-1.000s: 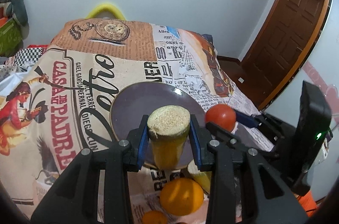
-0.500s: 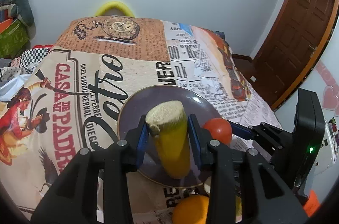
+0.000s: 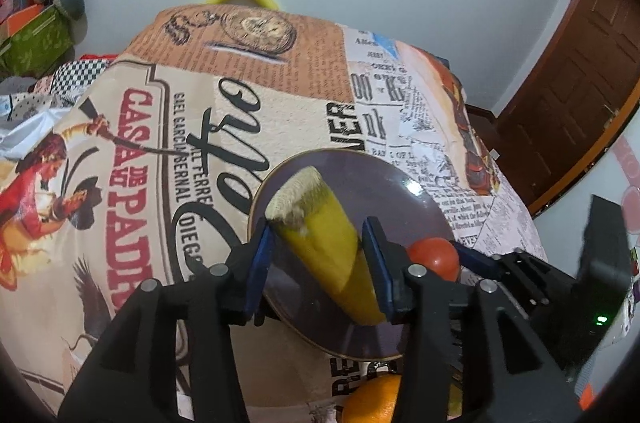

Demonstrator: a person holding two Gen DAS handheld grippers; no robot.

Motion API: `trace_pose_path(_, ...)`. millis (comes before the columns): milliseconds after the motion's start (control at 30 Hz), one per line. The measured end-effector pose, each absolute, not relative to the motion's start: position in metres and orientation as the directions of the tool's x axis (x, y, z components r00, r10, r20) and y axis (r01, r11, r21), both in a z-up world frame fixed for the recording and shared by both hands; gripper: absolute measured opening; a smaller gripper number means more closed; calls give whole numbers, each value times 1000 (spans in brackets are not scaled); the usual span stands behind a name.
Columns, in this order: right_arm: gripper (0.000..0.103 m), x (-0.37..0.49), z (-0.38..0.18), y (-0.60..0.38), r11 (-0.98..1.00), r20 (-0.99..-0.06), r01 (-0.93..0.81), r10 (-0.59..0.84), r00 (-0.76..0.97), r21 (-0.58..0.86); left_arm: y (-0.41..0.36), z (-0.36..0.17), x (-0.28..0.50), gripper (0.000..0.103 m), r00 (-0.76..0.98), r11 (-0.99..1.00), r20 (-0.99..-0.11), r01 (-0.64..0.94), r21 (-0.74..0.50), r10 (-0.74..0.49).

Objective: Organize fruits
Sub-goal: 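Carry both fruits to the purple plate and open both tools to release them, then grasp the green corn cob with the right tool while the left approaches the large orange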

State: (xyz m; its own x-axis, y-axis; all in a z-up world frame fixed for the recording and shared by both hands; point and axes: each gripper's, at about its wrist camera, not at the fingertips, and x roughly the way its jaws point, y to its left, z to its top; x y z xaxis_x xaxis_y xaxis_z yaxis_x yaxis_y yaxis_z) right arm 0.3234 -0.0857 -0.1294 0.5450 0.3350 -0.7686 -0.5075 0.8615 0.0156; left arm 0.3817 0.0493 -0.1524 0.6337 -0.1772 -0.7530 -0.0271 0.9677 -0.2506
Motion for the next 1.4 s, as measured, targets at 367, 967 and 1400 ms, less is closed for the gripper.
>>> trace_pose_path(367,59,311,-102,-94,876,-709,-482,330,624,-16,42,-142,366,50,648,980,-746,6,-199,-156)
trace_pose_path(967,61,237,-49,-119,891,-641,-453,328,694,-35,55,-87,277,55,705,990,-702,-6,-139,-94)
trace_pose_path(1400,62,199,-73,-127,896,-691,-440,287,663,-51,41,-105,232,56,655,992,-747,45,-116,-117)
